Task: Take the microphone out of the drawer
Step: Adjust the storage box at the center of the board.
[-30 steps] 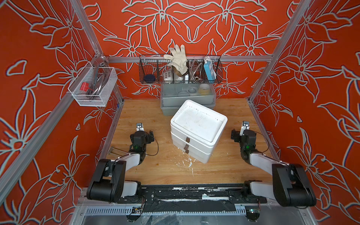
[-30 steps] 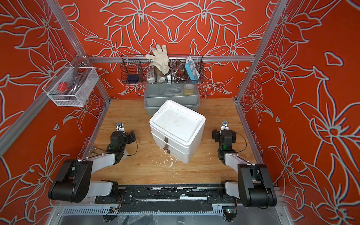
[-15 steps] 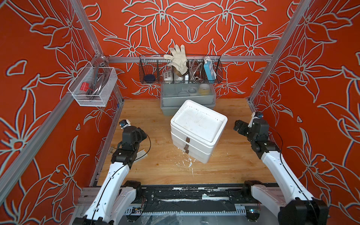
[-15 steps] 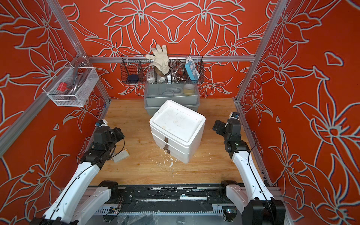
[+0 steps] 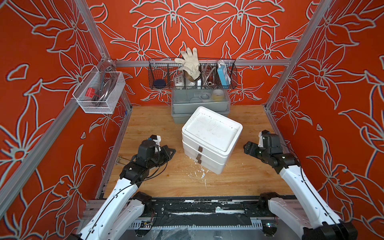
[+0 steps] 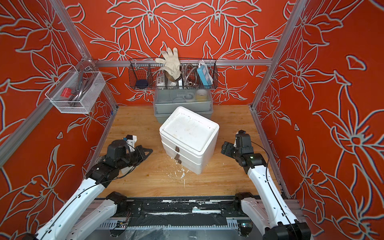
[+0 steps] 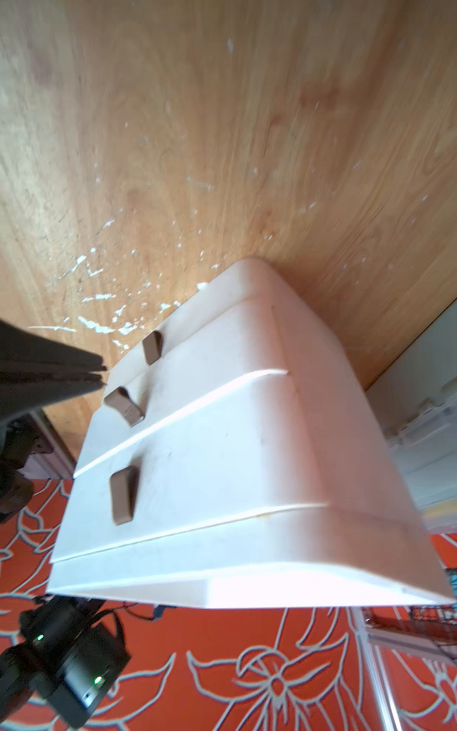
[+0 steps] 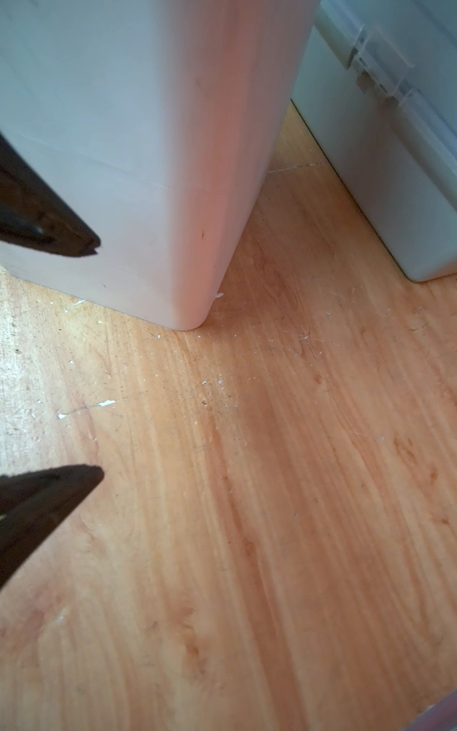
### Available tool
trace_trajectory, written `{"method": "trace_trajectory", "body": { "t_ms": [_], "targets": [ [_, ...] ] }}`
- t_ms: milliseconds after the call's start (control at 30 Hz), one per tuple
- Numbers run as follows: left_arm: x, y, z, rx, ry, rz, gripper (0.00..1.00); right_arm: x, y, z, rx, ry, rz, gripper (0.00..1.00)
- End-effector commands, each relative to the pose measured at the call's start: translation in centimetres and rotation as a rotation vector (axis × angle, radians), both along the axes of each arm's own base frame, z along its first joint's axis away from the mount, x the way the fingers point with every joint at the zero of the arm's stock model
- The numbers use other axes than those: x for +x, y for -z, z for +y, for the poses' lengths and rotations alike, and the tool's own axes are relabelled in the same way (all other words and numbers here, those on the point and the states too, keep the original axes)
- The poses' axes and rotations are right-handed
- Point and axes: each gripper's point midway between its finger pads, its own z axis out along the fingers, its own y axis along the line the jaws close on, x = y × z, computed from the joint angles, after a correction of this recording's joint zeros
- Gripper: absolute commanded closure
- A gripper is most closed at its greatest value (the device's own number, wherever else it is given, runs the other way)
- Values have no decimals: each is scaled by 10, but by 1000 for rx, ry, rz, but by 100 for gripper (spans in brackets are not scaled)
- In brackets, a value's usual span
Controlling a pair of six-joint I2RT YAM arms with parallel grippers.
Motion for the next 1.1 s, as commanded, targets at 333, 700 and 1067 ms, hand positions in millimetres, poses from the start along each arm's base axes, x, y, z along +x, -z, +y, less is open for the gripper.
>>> {"method": "trace_trajectory", "body": {
  "t_ms": [333,700,1067],
  "targets": [
    [33,-35,-53,-11,101,-128,100,-7,11,-2,-11,15,42,0],
    [72,-31,-40,103,-36,-163,100,-7,8,-7,-49,9,10,0],
    [110,-27,-54,140,-45,-189,100,1,5,-1,-33,-19,-5,0]
  ]
}}
